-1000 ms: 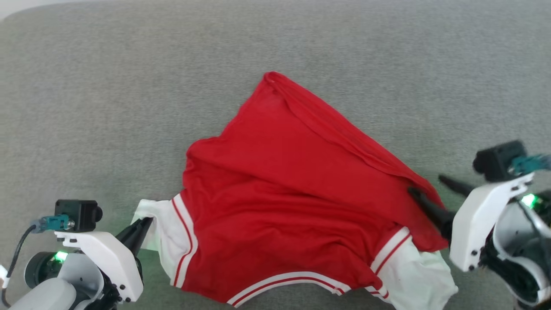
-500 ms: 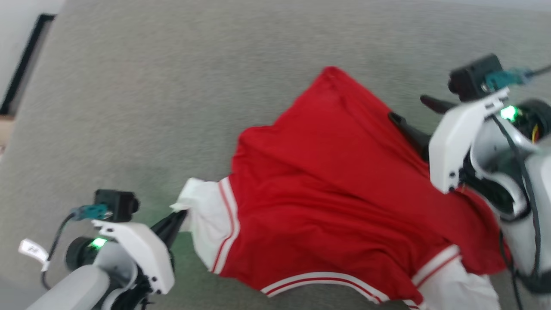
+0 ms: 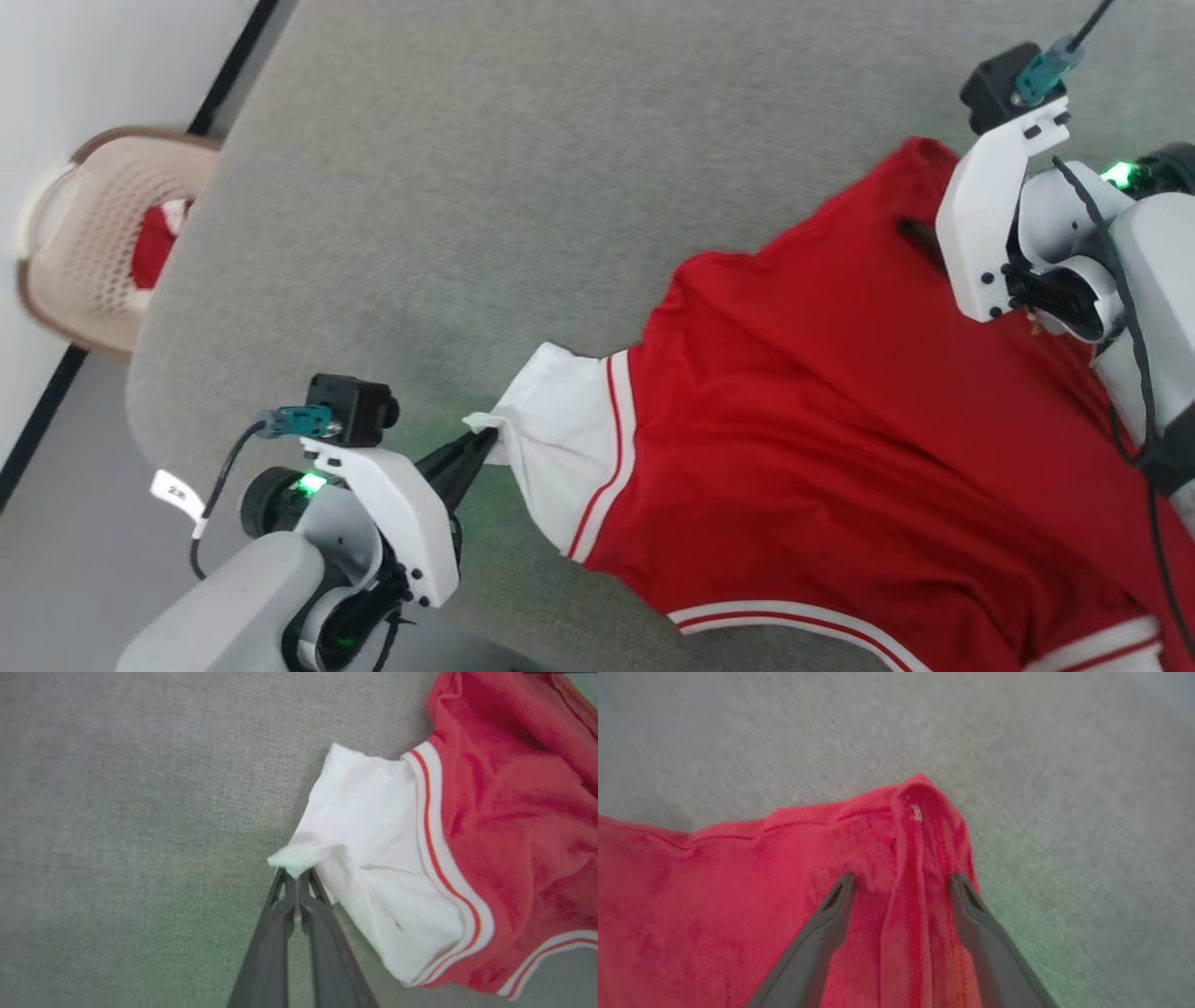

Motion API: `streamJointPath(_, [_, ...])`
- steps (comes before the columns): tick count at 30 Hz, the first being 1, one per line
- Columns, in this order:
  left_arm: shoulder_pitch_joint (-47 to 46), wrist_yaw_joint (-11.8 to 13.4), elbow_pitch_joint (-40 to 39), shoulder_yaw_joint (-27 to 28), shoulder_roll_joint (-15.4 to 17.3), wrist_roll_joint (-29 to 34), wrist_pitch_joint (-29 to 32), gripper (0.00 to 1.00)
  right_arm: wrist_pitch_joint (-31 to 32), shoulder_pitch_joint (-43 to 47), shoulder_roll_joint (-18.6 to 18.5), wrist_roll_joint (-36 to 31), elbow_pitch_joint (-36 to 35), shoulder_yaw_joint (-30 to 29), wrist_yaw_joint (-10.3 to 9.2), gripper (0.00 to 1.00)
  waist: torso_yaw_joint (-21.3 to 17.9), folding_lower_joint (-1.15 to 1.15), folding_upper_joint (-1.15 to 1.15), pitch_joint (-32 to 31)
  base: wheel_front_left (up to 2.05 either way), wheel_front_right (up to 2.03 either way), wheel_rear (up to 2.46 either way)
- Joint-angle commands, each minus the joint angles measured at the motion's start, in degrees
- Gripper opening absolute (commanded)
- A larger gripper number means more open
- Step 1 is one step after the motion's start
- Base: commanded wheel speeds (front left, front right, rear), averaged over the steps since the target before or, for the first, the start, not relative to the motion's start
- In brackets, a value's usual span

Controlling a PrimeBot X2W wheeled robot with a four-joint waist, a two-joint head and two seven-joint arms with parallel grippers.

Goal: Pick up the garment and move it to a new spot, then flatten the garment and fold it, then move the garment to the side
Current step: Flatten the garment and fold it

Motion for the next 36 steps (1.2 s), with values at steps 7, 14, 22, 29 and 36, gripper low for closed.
streamJointPath(7, [-1.35, -1.68, 3.35, -0.12, -1.70, -0.27, -1.09, 0.00, 12.66, 2.45, -0.17, 2.25, 13.38, 11.41, 0.01, 1.00, 2.24, 0.00, 0.00, 1.42, 0.00, 0.00, 0.00])
streamJointPath(14, [-3.01, -2.18, 5.10, 0.53, -0.74, -0.45, -0.50, 0.00, 11.86, -2.61, -0.72, 5.05, 14.56, 11.47, -0.05, 0.00, 0.54, 0.00, 0.00, 1.05, 0.00, 0.00, 0.00])
streamJointPath(22, [-9.32, -2.42, 3.23, 3.35, 6.03, 0.16, 3.59, 0.00, 3.63, -9.36, -2.05, 7.74, 6.68, 9.27, -0.07, 0.00, -4.53, 0.00, 0.00, -1.05, 0.00, 0.00, 0.00])
streamJointPath(29, [-17.70, -0.32, 0.00, 6.46, 13.62, 2.18, 9.44, 0.00, 0.38, -10.06, -5.30, 9.27, 0.00, 6.55, -0.04, 0.00, -9.83, 0.00, 0.00, -4.01, 0.00, 0.00, 0.00])
streamJointPath(36, [-25.23, -0.27, -0.74, 8.51, 18.18, 3.04, 14.51, 0.00, 0.86, -8.78, -7.95, 9.09, -6.90, 2.68, -0.04, 0.00, -14.14, 0.00, 0.00, -7.26, 0.00, 0.00, 0.00])
